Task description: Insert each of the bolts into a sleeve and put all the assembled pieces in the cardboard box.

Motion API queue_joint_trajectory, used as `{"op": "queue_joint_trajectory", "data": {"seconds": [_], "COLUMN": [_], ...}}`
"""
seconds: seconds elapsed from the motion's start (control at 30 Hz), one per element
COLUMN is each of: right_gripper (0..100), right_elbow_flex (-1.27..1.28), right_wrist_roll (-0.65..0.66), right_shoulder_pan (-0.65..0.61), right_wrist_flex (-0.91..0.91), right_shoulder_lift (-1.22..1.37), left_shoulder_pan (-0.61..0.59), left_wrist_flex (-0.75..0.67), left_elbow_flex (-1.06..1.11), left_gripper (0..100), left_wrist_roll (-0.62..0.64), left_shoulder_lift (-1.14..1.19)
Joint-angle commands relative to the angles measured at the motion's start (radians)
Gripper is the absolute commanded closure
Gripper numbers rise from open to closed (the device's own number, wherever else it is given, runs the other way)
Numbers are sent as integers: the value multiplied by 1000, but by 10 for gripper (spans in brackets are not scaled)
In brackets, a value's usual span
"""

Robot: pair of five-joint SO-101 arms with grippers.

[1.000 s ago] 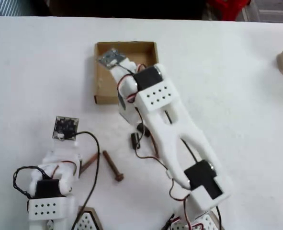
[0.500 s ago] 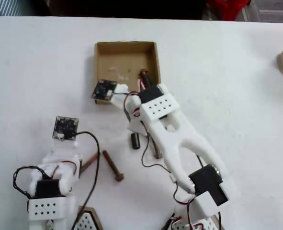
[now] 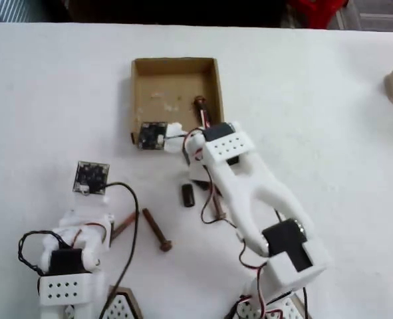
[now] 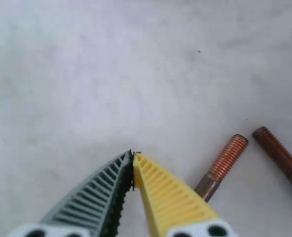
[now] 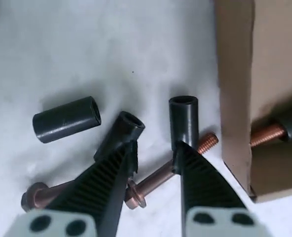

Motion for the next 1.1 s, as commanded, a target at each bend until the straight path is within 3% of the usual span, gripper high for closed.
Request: {"op": "queue_joint_trajectory", "data": {"seconds": [0.0, 0.47, 0.93, 1.07], "right_gripper": [895, 893, 896, 896], "right_elbow_flex": [-52, -311, -356, -358], "right_wrist_roll": [25, 29, 20, -54], "right_shoulder_pan": [22, 42, 30, 12], "right_wrist_flex": [-28, 42, 38, -1], "right_shoulder_lift": [44, 308, 337, 337], "left_shoulder_pan": [-12, -12, -12, -12], "left_wrist_flex": [-2, -2, -2, -2], "left_elbow_flex": [-32, -32, -32, -32], "left_gripper": [973, 973, 973, 973], "left_wrist_roll": [-6, -8, -8, -8], "left_shoulder_lift": [-12, -12, -12, -12]}}
